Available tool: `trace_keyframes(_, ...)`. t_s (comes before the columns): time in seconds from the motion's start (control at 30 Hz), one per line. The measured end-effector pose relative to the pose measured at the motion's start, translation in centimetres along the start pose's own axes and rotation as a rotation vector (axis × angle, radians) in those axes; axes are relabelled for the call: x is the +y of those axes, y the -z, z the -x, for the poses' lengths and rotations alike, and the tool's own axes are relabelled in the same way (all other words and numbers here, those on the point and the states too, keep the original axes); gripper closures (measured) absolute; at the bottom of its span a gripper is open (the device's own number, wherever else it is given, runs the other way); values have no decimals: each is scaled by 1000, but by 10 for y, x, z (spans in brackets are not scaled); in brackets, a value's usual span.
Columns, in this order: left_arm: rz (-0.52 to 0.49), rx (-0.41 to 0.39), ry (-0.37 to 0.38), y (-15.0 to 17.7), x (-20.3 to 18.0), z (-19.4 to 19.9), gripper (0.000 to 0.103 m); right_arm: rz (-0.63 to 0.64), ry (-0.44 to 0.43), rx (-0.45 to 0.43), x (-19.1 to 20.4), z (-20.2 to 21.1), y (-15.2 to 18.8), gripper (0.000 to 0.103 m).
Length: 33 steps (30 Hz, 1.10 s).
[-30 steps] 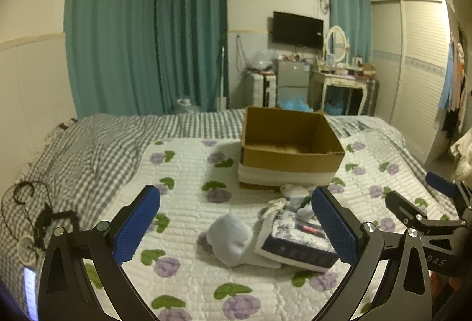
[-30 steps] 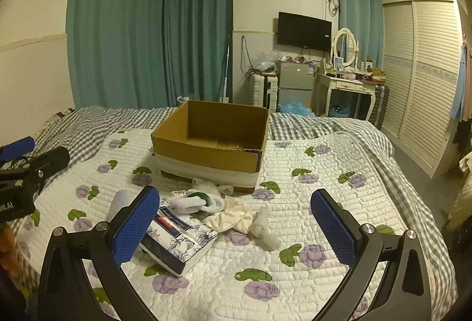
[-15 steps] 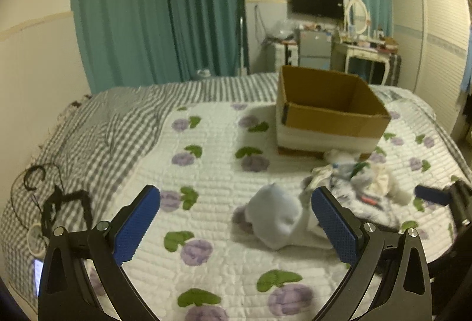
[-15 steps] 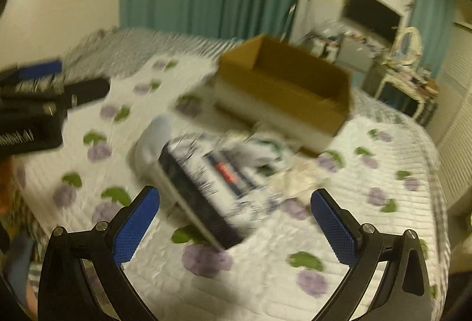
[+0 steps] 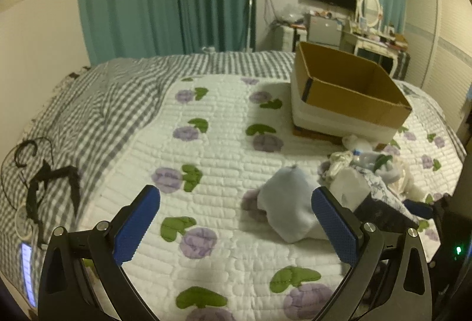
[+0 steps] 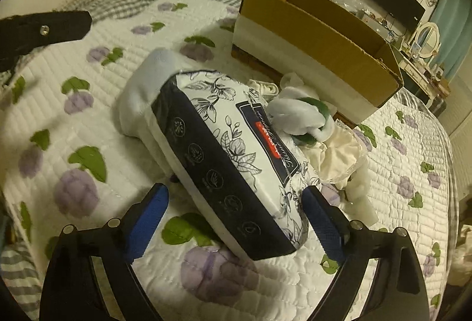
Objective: Organize soft objects
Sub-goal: 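Grasp the white sock with the left gripper while the right grasps the floral tissue pack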
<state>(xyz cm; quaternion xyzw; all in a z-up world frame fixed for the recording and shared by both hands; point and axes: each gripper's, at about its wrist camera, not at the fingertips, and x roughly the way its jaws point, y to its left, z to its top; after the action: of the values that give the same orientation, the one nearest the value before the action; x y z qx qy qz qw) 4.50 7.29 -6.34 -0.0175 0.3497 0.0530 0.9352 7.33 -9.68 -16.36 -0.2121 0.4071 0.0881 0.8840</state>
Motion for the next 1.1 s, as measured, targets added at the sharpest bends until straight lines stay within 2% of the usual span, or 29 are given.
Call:
trace_keyframes(0.03, -7, 2, 1, 1, -2, -1, 0, -1, 19, 3, -2, -1, -1, 32)
trace_keyframes(0.1, -14, 8, 0, 2, -4, -3, 0, -7, 52, 2, -6, -1, -2, 41)
trace_keyframes(0.23, -23, 25, 4, 6, -9, -9, 0, -103, 0, -60, -27, 18, -5, 51)
trace_keyframes(0.53, -57, 95, 113, 14, -45, -28, 0, -225, -38, -165, -52, 67, -12, 53)
trace_keyframes(0.73, -53, 141, 84, 10, -58, -58, 0, -300, -11, -183, -77, 75, -16, 52)
trace_keyframes(0.8, -52, 160, 78, 8, -60, -68, 8, -300, 10, -182, -83, 72, -16, 52)
trace_keyframes(0.97, -82, 202, 54, 8, -67, -88, 9, -326, -1, -180, -97, 62, -13, 52)
trace_keyframes(1.1, -112, 221, 54, 12, -74, -96, 21, -328, -2, -181, -100, 61, -13, 52)
